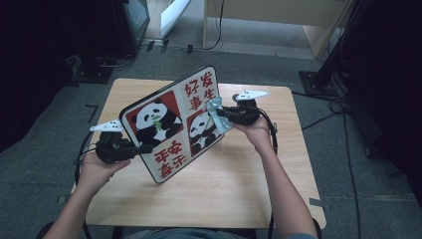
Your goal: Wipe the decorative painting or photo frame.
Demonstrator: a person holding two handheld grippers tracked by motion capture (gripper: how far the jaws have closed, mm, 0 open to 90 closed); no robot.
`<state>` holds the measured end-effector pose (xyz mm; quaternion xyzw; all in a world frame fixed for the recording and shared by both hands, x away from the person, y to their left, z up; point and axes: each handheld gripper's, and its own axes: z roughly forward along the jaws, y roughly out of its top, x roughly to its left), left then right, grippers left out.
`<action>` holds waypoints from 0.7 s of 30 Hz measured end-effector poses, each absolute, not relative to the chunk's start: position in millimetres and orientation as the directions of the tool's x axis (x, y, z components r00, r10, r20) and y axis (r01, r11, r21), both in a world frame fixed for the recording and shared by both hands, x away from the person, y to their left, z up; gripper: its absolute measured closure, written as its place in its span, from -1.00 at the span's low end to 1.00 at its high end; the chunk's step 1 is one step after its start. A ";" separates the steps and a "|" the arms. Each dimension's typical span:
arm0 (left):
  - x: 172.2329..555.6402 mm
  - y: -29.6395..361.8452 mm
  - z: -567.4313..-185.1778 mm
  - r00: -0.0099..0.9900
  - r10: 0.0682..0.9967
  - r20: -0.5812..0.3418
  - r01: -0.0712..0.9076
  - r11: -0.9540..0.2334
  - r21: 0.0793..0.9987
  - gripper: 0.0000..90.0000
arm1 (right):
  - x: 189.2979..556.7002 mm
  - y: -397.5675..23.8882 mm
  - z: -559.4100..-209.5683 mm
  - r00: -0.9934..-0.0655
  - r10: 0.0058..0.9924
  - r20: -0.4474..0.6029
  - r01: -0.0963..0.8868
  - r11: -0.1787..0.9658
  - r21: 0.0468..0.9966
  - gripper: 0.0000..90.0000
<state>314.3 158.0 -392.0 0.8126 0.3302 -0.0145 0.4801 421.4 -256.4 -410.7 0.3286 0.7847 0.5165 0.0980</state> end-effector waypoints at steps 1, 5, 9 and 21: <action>314.3 158.0 -392.1 0.782 0.522 -0.340 0.550 -0.321 0.771 0.72 | 421.4 -256.2 -411.7 -0.766 0.616 0.184 0.411 0.249 0.877 0.81; 314.4 158.1 -392.1 0.784 0.520 -0.339 0.549 -0.323 0.771 0.72 | 420.9 -255.9 -415.7 -0.767 0.614 0.187 0.426 0.269 0.864 0.80; 314.8 158.4 -392.1 0.786 0.517 -0.338 0.546 -0.326 0.772 0.72 | 418.0 -255.7 -422.2 -0.765 0.620 0.175 0.426 0.283 0.859 0.79; 314.8 158.3 -392.5 0.790 0.509 -0.343 0.546 -0.327 0.772 0.70 | 411.4 -252.3 -440.1 -0.743 0.643 0.185 0.469 0.304 0.829 0.80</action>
